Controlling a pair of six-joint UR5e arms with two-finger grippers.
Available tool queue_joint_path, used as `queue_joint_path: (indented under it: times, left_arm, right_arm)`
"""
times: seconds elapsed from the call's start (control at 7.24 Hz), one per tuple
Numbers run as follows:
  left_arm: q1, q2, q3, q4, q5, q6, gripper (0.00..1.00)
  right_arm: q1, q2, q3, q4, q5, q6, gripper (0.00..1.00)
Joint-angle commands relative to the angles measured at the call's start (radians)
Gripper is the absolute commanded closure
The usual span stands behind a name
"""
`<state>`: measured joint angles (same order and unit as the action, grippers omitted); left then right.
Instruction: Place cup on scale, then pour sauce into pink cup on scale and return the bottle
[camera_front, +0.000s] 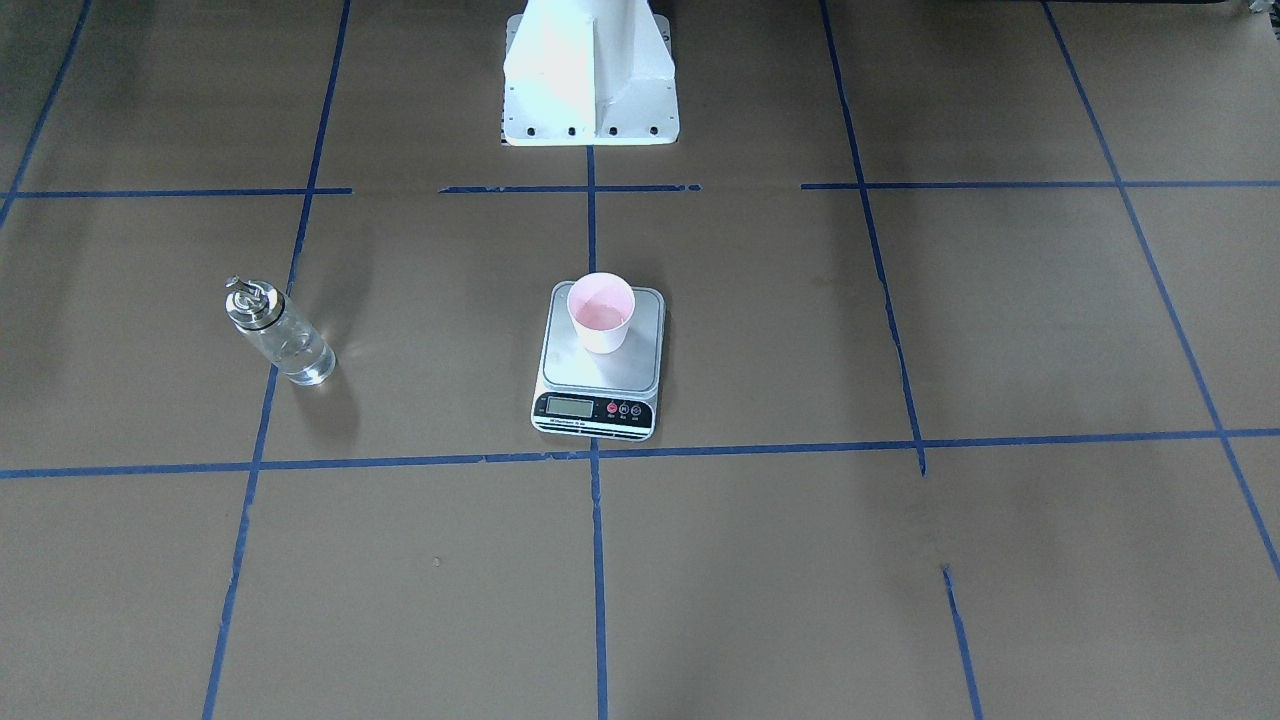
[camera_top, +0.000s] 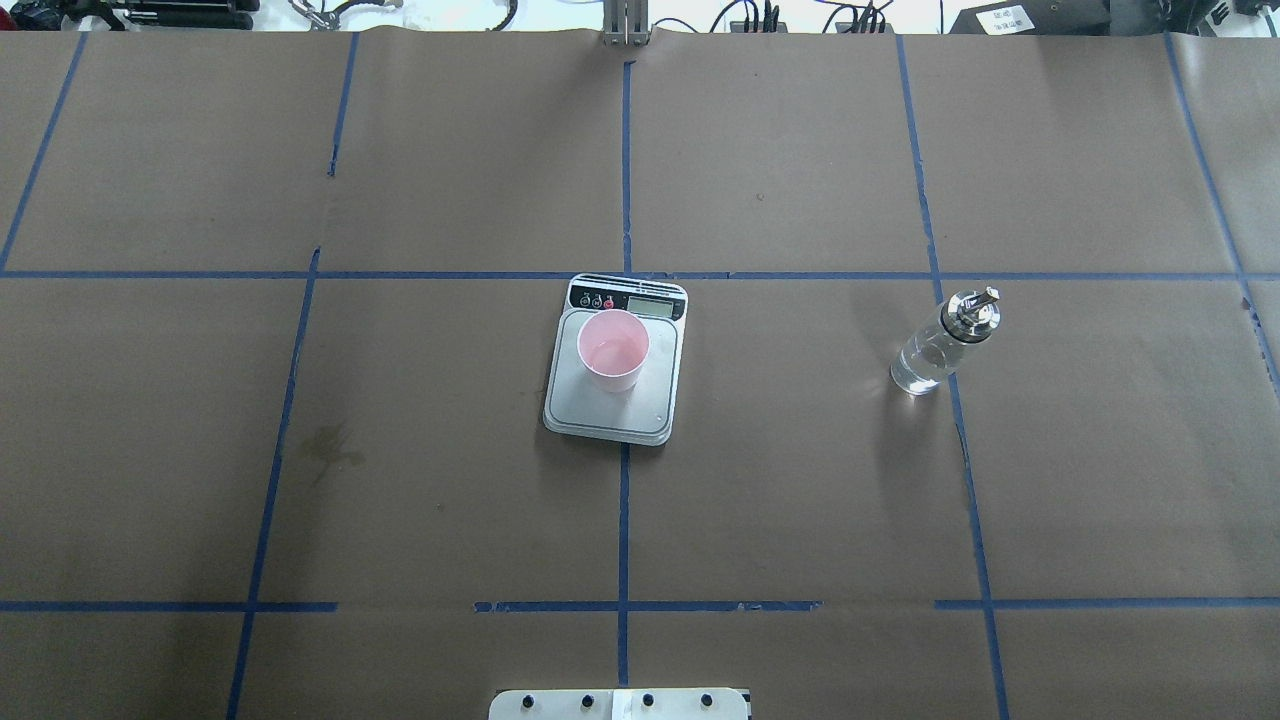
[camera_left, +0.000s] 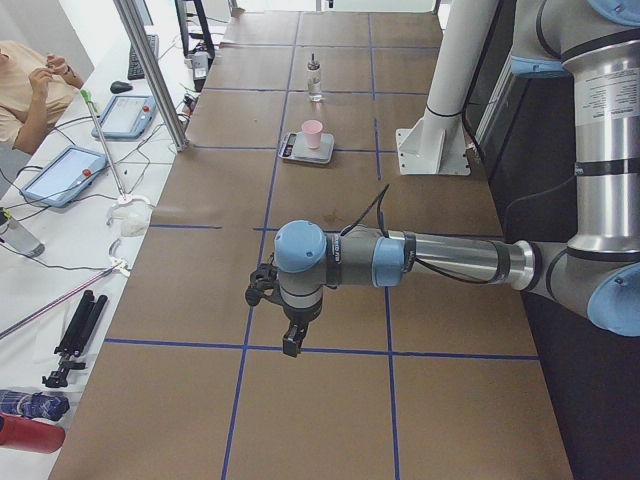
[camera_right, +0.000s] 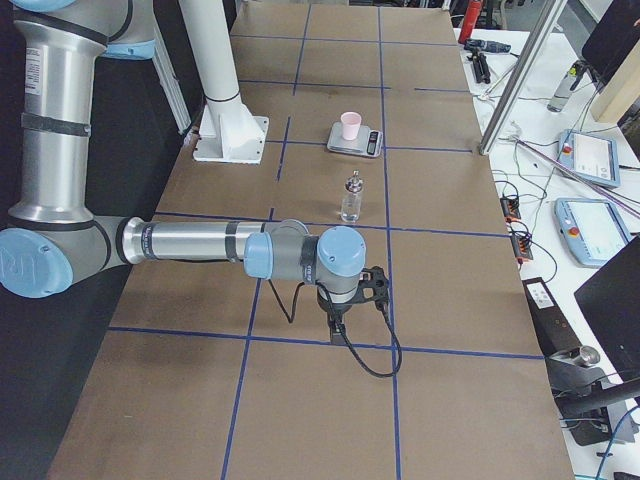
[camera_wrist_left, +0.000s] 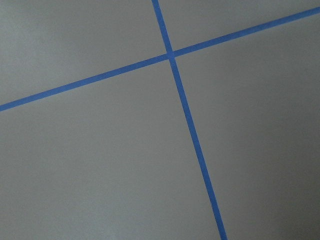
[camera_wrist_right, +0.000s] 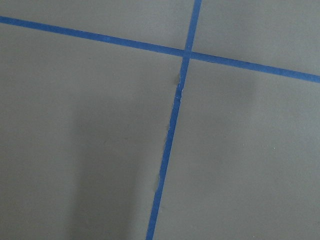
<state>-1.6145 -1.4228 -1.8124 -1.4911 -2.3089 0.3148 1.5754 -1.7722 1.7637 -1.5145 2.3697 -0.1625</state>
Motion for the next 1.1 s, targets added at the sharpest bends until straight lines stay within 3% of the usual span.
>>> queue_joint_path:
  times: [0.0,0.14,0.41,0.97]
  left_arm:
    - [-0.002,0.013,0.004,0.002,0.0,0.0,0.0]
    - [-0.002,0.015,0.004,0.003,-0.004,-0.003,0.0]
    - [-0.002,0.039,0.001,0.002,0.0,-0.002,0.0]
    - [-0.004,0.042,-0.007,0.0,0.008,0.001,0.0]
  right_arm:
    - [-0.003,0.002,-0.009,-0.001,-0.007,0.012,0.0]
    - [-0.002,0.004,-0.007,-0.019,-0.009,0.012,0.0]
    - [-0.006,0.007,-0.007,-0.024,-0.093,0.018,0.0]
    - [-0.009,0.005,-0.006,-0.023,-0.095,0.017,0.0]
